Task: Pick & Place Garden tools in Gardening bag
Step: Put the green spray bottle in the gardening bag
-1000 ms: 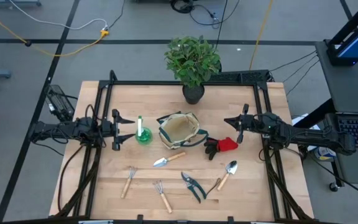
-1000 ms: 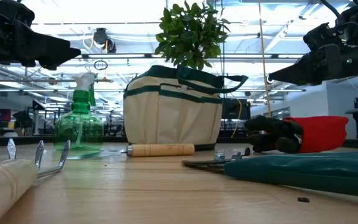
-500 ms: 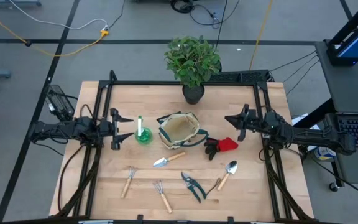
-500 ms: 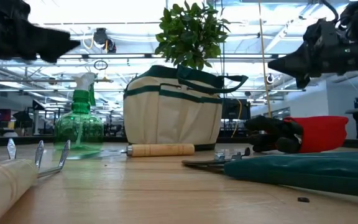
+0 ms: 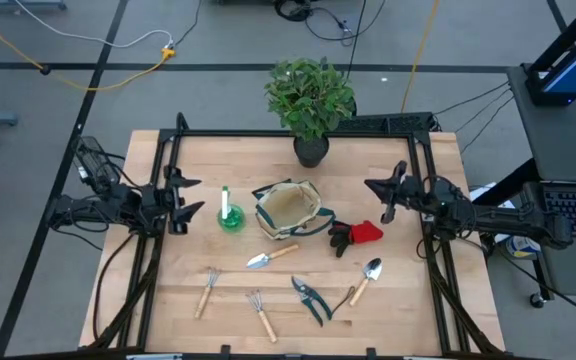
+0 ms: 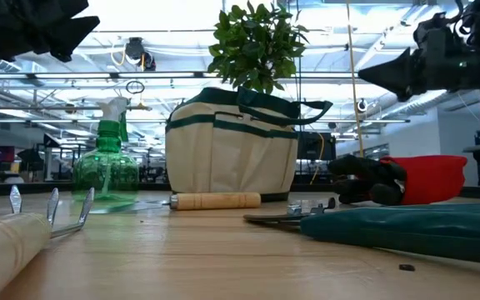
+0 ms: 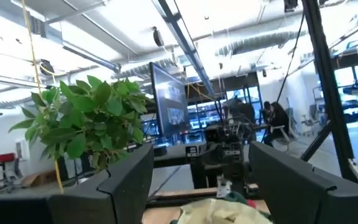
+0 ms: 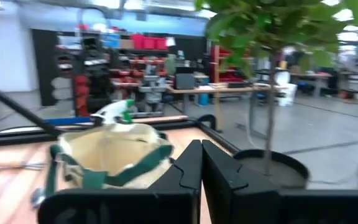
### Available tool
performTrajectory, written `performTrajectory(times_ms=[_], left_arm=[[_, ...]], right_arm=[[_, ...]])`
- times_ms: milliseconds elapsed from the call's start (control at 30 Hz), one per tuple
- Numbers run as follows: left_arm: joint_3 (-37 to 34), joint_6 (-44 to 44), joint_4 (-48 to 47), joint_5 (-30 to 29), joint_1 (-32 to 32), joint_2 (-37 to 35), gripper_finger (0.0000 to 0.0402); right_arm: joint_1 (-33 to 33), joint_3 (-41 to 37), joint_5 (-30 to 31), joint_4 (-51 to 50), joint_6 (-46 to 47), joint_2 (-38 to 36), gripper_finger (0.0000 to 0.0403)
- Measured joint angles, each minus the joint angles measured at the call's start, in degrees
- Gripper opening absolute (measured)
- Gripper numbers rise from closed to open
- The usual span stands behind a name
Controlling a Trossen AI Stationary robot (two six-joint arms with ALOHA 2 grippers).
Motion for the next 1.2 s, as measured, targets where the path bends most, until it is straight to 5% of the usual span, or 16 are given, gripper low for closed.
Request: performTrajectory(times_ms=[333, 767, 1033, 1200], left_arm=[[0.0, -7.5, -1.5, -0.1, 0.0, 0.0, 0.0269], [0.0, -13.5, -4.5, 8.0, 0.0, 0.4, 0.0269], [0.0, -16.8, -9.8, 18.8, 0.0, 0.3, 0.0269], [0.0, -17.1, -13.6, 19.2, 0.0, 0.3, 0.0269]], right_arm=[[0.0, 0.0, 6.9, -0.4, 1.3, 0.5, 0.0028], [0.0, 0.0, -6.2, -1.1, 7.6, 3.1, 0.0136], [0.0, 0.0, 1.0, 0.9, 6.1, 6.9, 0.0134], [0.0, 0.0, 4.3, 3.4, 5.5, 9.0, 0.0131]])
